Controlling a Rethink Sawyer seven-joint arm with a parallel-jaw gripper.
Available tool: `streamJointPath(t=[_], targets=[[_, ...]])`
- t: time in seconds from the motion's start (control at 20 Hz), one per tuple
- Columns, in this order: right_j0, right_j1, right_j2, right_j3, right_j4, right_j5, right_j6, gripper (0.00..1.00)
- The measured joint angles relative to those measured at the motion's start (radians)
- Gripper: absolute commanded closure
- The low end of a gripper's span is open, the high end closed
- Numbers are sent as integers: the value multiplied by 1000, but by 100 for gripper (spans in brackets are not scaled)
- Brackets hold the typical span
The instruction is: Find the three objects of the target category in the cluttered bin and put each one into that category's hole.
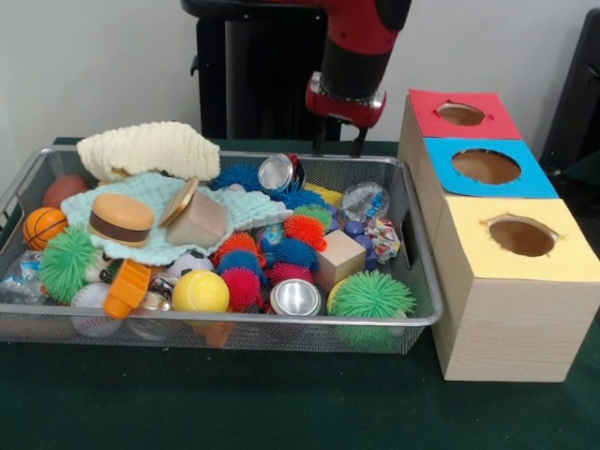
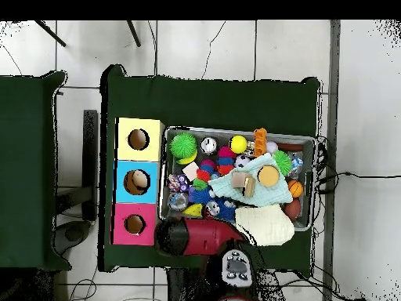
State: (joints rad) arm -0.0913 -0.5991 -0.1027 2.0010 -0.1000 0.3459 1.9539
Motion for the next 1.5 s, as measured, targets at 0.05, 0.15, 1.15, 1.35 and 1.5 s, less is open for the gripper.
streamJointPath(t=[0.05, 0.15, 1.15, 1.35, 1.5], targets=[[-2, -16, 0, 9, 2, 2, 0, 0], [-9, -75, 0, 32, 11, 8, 0, 0], [-81, -110, -1, -277, 50, 206, 0, 0], [-91, -59, -1, -359, 50, 207, 0, 0], [-92, -45, -1, -381, 49, 207, 0, 0]])
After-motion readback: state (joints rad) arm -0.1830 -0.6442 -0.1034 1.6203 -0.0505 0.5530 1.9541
